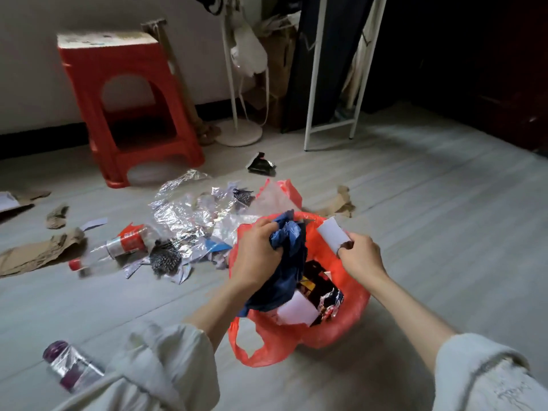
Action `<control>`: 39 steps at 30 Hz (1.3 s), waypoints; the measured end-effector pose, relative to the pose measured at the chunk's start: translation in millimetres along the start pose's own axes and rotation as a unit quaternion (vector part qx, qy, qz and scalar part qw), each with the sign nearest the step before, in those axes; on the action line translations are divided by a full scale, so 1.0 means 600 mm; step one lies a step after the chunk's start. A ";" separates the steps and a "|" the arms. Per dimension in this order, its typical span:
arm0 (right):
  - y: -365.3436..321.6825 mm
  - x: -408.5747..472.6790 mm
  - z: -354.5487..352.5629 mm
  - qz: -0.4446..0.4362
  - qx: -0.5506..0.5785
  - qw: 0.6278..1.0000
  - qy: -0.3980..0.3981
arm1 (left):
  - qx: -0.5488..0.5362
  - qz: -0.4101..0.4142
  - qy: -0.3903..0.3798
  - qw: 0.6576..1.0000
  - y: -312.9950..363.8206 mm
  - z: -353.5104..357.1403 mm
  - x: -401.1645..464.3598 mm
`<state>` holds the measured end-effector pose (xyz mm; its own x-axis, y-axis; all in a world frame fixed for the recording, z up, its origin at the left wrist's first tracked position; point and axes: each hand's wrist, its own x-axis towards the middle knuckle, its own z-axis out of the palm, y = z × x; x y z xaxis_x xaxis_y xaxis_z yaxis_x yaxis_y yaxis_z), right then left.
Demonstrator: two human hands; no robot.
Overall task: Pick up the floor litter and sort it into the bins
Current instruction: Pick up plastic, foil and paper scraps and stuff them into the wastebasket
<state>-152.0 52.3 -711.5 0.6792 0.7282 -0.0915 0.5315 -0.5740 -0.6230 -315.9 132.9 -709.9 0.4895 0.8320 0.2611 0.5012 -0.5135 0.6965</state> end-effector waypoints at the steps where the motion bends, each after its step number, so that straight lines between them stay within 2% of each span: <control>1: 0.016 0.008 0.003 0.003 0.000 1.000 0.002 | -0.001 0.000 0.001 1.000 -0.004 0.030 -0.005; 7: 0.066 0.056 0.014 0.001 0.000 0.999 0.035 | -0.026 -0.058 0.089 0.994 -0.027 0.115 0.015; 9: 0.073 0.061 0.026 0.000 0.001 0.999 0.034 | 0.006 -0.074 0.072 0.995 -0.040 0.134 0.014; 11: 0.079 0.063 0.040 -0.008 -0.006 0.999 0.030 | 0.164 -0.089 -0.039 0.982 -0.061 0.158 -0.005; 13: 0.083 0.060 0.055 -0.025 -0.017 0.999 0.023 | 0.313 -0.067 -0.203 0.925 -0.079 0.173 -0.029; 14: 0.084 0.057 0.063 -0.039 -0.026 0.999 0.016 | 0.339 -0.062 -0.271 0.899 -0.085 0.178 -0.038; 16: 0.085 0.049 0.076 -0.062 -0.057 0.996 -0.002 | 0.328 -0.085 -0.366 0.867 -0.093 0.181 -0.038; 19: 0.090 0.040 0.087 -0.067 -0.146 0.986 -0.037 | 0.305 -0.121 -0.436 0.838 -0.090 0.177 -0.024; 22: 0.092 0.032 0.093 -0.033 -0.200 0.974 -0.105 | 0.378 -0.071 -0.401 0.832 -0.087 0.165 -0.030; 24: 0.088 0.028 0.097 -0.012 -0.232 0.959 -0.163 | 0.418 -0.025 -0.314 0.852 -0.092 0.153 -0.032; 27: 0.080 0.026 0.100 -0.057 -0.233 0.953 -0.186 | 0.411 -0.015 -0.231 0.882 -0.090 0.138 -0.029; 31: 0.071 0.015 0.108 -0.164 -0.230 0.913 -0.293 | 0.407 0.023 -0.206 0.890 -0.083 0.124 -0.032; 33: 0.069 0.009 0.119 -0.175 -0.251 0.893 -0.329 | 0.401 0.028 -0.203 0.893 -0.089 0.112 -0.039; 36: 0.061 0.019 0.144 -0.175 -0.311 0.870 -0.340 | 0.386 0.039 -0.207 0.898 -0.108 0.089 -0.046; 39: 0.054 0.036 0.170 -0.150 -0.366 0.846 -0.357 | 0.343 0.060 -0.159 0.924 -0.128 0.070 -0.047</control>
<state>-171.6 87.4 -812.7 0.1179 0.7723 -0.6242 0.9746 -0.2106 -0.0764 -338.3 140.0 -799.1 0.7017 0.7121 0.0233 0.7100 -0.7017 0.0592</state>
